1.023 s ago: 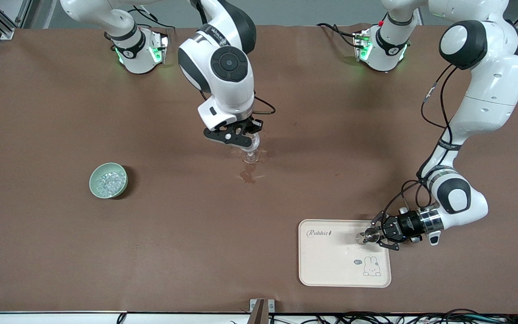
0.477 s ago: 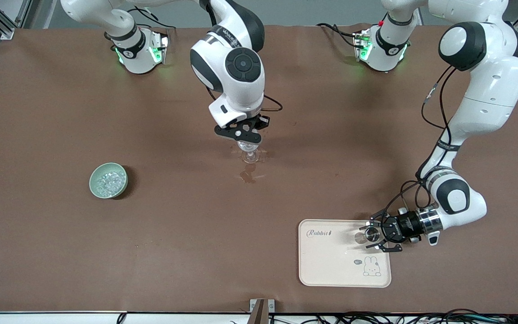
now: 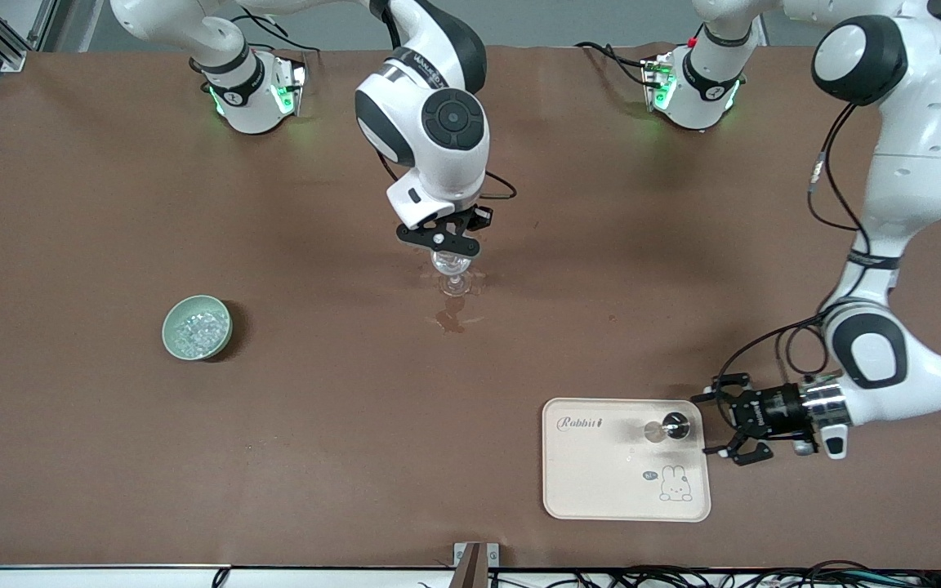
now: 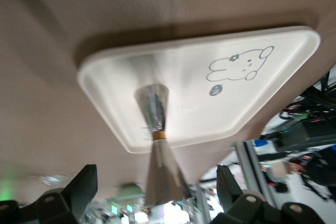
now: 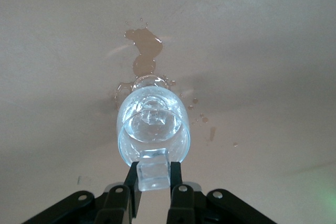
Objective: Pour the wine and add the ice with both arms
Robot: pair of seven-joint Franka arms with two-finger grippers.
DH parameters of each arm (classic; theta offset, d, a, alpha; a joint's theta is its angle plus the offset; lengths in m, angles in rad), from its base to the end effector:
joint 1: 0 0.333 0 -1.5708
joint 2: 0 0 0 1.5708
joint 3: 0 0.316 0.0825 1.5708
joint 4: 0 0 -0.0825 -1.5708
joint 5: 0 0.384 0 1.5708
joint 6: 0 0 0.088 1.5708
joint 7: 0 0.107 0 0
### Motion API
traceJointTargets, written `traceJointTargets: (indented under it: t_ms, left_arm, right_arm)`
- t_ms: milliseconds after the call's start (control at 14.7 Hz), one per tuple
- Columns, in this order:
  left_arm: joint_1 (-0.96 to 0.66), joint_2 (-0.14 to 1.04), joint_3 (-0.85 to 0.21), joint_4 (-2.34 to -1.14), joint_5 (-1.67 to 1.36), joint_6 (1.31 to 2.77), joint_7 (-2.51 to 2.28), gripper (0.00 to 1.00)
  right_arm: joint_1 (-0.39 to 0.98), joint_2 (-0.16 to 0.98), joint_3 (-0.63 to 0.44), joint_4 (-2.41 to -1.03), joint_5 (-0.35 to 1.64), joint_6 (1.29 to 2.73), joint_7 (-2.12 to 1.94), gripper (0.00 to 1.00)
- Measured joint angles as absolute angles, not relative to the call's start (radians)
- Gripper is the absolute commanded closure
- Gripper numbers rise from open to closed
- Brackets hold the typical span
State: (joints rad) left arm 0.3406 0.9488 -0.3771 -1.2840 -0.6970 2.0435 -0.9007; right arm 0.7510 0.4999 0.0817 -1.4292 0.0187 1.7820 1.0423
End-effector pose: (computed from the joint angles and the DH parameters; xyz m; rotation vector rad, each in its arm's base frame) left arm 0.7418 0.0087 0.2103 1.7816 1.4783 -0.6599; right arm 0.4657 0.5006 0.3956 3.0330 -0.3380 -0.2028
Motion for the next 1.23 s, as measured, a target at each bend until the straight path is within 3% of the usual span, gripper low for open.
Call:
traceJointTargets:
  t_ms: [545, 886, 1227]
  left_arm:
    - [0.386, 0.684, -0.405, -1.275, -0.274, 1.753, -0.827, 0.00]
    - [0.374, 0.500, -0.414, -1.278, -0.148, 1.712, -0.580, 0.00]
    - [0.355, 0.346, -0.430, -1.287, 0.014, 1.605, -0.408, 0.00]
  right_arm:
    - [0.751, 0.506, 0.074, -1.429, 0.019, 1.787, 1.046, 0.88]
    - [0.751, 0.507, 0.073, -1.430, 0.019, 1.788, 1.046, 0.65]
    - [0.751, 0.508, 0.072, -1.429, 0.019, 1.789, 1.046, 0.56]
